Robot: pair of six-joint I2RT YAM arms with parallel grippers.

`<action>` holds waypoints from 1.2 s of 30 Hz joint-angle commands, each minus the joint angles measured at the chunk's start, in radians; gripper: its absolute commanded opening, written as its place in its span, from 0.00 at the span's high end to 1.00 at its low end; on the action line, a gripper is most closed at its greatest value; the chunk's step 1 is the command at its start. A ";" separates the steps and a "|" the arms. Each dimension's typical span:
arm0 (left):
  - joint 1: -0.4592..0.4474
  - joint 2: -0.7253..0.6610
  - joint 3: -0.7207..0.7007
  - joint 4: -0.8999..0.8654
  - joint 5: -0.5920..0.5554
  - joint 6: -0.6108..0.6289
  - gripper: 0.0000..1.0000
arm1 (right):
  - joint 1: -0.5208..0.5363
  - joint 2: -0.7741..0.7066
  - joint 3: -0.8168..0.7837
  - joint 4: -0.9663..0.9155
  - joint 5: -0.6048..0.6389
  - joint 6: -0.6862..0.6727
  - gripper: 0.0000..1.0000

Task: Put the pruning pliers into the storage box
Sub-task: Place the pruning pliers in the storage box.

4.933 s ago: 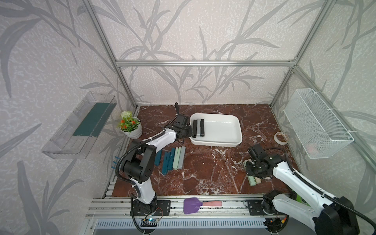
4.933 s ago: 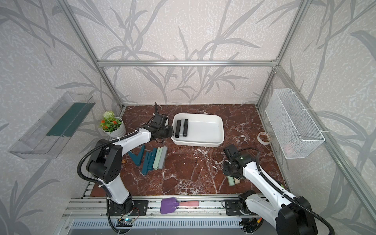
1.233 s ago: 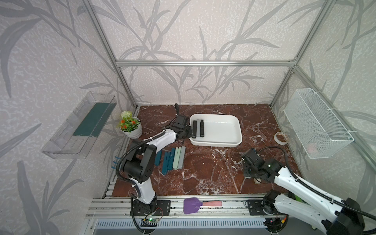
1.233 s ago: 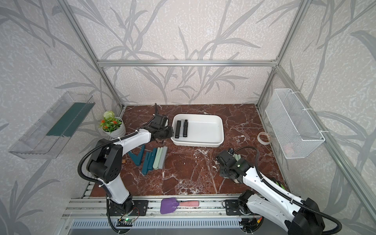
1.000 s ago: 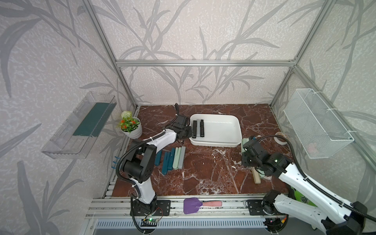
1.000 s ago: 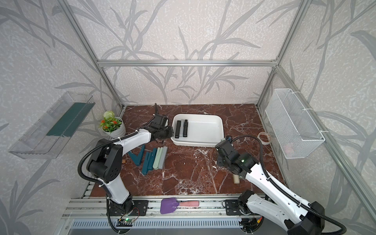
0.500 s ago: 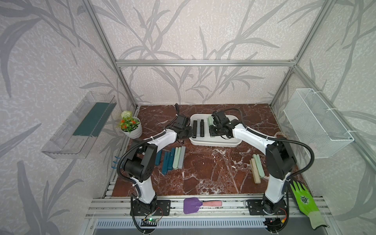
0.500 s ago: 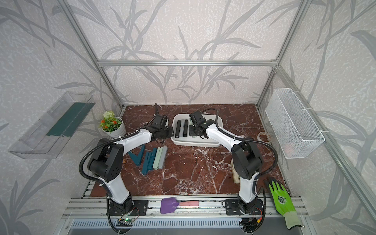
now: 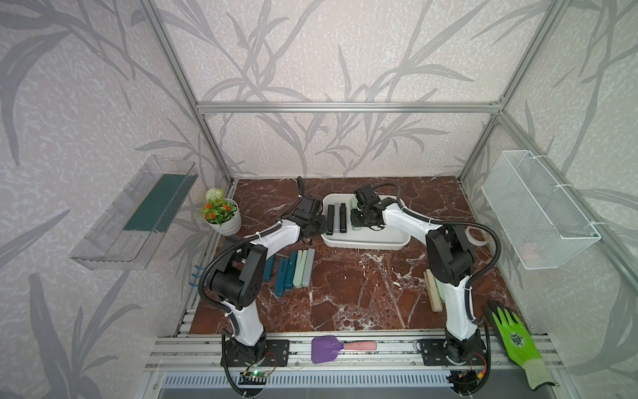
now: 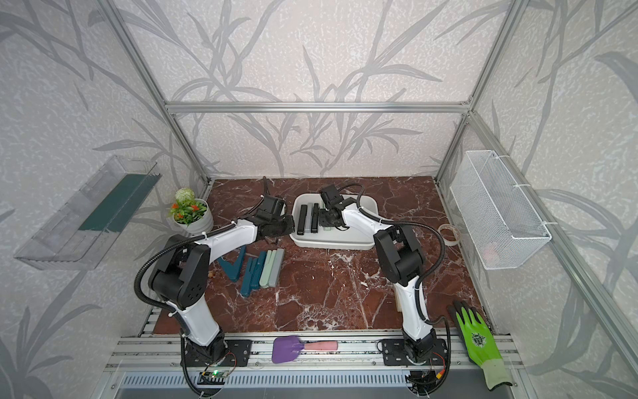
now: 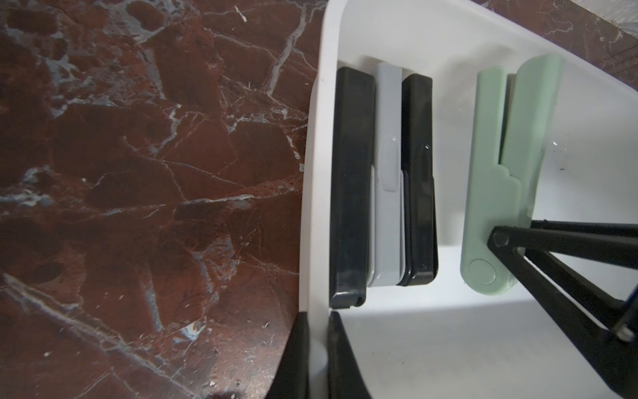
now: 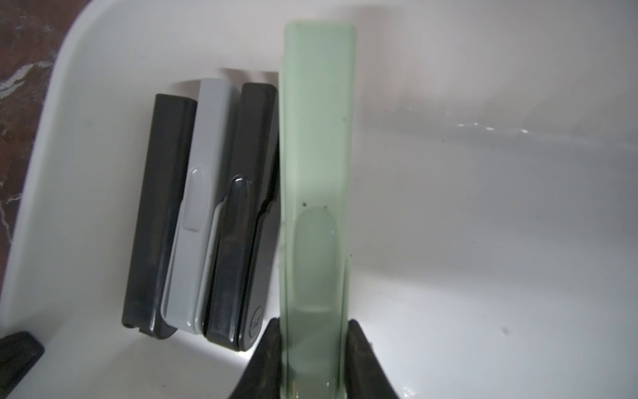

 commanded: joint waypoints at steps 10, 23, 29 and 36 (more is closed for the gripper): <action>-0.005 -0.051 -0.015 0.046 -0.011 -0.024 0.90 | 0.003 0.054 0.041 0.008 0.001 0.142 0.80; -0.005 -0.051 -0.025 0.059 -0.004 -0.030 0.90 | 0.005 0.085 0.067 0.021 -0.019 0.171 0.72; -0.005 -0.053 -0.027 0.062 -0.003 -0.030 0.90 | 0.004 0.102 0.090 0.025 -0.039 0.202 0.69; -0.005 -0.054 -0.024 0.057 -0.004 -0.026 0.90 | 0.008 0.120 0.109 0.025 -0.055 0.197 0.63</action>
